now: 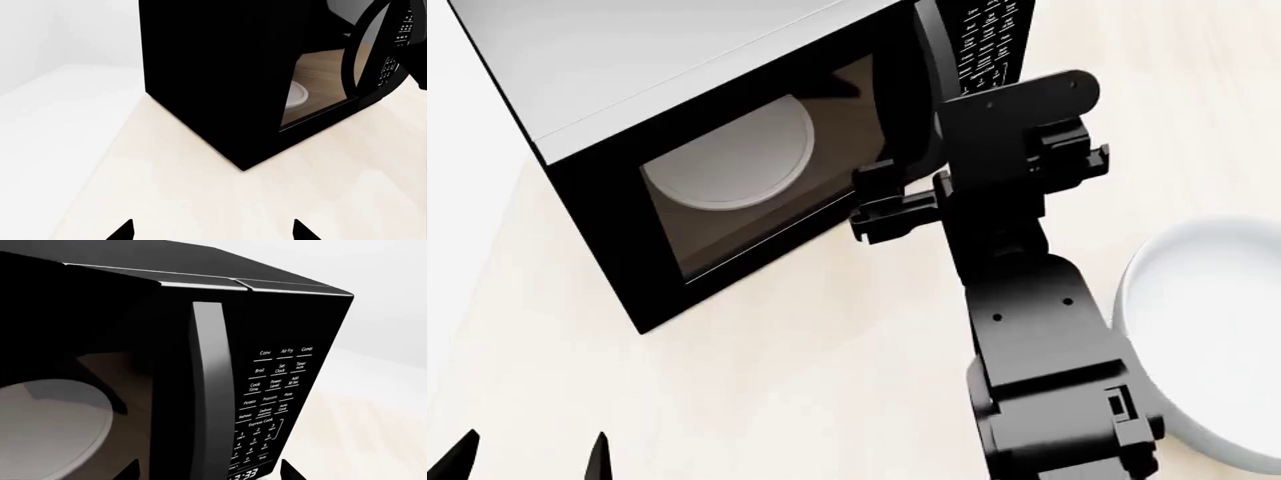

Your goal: Open the microwave.

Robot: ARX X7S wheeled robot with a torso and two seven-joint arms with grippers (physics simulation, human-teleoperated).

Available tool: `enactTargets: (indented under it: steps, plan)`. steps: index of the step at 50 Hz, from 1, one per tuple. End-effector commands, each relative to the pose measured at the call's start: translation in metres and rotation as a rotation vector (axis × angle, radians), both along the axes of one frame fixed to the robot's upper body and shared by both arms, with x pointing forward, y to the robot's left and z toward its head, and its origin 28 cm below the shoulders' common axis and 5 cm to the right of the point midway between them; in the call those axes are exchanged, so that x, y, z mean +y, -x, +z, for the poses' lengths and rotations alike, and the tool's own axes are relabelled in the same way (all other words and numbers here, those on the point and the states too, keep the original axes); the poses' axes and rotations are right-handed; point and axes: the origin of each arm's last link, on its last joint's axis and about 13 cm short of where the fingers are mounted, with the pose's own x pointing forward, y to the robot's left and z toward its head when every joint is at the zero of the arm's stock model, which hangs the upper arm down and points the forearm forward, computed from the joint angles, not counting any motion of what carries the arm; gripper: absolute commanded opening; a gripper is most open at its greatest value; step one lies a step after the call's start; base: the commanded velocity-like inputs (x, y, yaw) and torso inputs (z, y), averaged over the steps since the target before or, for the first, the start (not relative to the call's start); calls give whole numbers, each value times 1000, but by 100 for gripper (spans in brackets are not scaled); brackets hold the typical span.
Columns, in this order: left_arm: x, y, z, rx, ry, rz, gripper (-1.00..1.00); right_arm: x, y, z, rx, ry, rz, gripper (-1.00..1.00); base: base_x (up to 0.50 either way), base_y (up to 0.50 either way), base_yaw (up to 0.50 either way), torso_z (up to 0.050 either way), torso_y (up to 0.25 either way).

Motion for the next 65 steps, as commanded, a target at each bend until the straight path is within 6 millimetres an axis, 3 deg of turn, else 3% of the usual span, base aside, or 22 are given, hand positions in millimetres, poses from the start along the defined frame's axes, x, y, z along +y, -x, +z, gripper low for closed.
enactTargets:
  steps: [1,22,23,34,65]
  plan:
    - [0,0,0,0,0,-2,100,0,-7,-6,17,-10,-6,100,0,0,0,0,0]
    - [1,0,1,-3,3,0,100,2,-21,-9,30,-6,-7,100,0,0,0,0,0]
    - [1,0,1,-3,3,0,100,2,-21,-10,30,-4,-8,-100,0,0,0,0,0]
    - [1,1,1,-3,2,1,100,3,-8,-10,6,9,-15,-100,0,0,0,0,0]
    - [0,3,1,-7,-1,-3,100,-1,53,-14,-35,42,-21,-100,0,0,0,0,1]
